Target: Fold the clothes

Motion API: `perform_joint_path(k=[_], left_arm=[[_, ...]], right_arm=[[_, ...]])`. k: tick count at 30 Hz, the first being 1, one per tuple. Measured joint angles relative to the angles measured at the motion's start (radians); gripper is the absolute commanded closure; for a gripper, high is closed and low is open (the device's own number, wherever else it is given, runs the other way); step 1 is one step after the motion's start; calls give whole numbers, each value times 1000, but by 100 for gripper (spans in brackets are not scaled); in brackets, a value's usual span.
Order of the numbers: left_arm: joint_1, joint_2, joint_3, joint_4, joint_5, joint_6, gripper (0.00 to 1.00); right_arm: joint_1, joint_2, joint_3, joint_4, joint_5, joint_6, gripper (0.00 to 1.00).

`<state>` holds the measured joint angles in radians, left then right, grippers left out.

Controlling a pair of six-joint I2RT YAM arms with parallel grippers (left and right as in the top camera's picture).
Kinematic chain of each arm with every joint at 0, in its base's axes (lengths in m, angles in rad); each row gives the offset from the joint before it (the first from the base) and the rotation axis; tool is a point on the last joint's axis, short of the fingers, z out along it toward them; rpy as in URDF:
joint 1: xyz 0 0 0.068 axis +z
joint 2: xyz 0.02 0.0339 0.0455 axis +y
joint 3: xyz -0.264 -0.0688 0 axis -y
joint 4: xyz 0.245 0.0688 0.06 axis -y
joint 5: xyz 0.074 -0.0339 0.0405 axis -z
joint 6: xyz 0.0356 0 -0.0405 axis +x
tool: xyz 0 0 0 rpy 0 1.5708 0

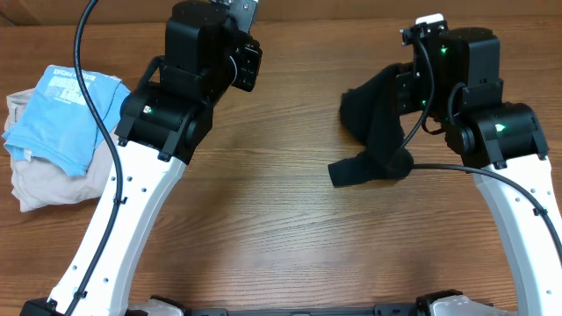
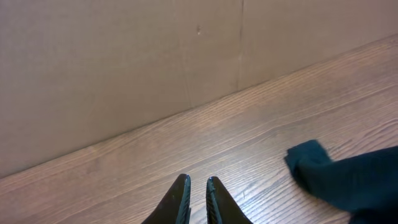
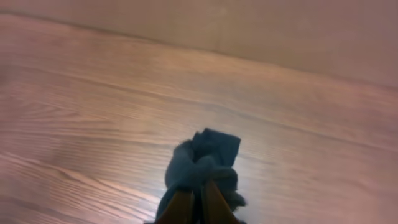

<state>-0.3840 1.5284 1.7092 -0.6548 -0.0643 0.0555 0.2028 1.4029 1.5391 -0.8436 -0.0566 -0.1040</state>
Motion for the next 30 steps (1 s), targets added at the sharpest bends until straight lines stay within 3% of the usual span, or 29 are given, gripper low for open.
perform_joint_path(k=[10, 16, 19, 24, 26, 30], left_arm=[[0, 0, 0, -4, 4, -15, 75], [0, 13, 0, -4, 13, -35, 60], [0, 41, 0, -5, 38, -42, 60], [0, 122, 0, -19, 97, -52, 62], [0, 158, 0, -33, 122, -53, 62], [0, 222, 0, -86, 180, -56, 60]], right_arm=[[0, 0, 0, 234, -403, -1, 96], [0, -16, 0, 284, -451, -1, 96], [0, -58, 0, 265, -376, 8, 92], [0, -129, 0, 124, -94, 34, 88], [-1, -124, 10, 28, 36, 40, 79], [-28, -36, 11, -158, 208, 48, 82]])
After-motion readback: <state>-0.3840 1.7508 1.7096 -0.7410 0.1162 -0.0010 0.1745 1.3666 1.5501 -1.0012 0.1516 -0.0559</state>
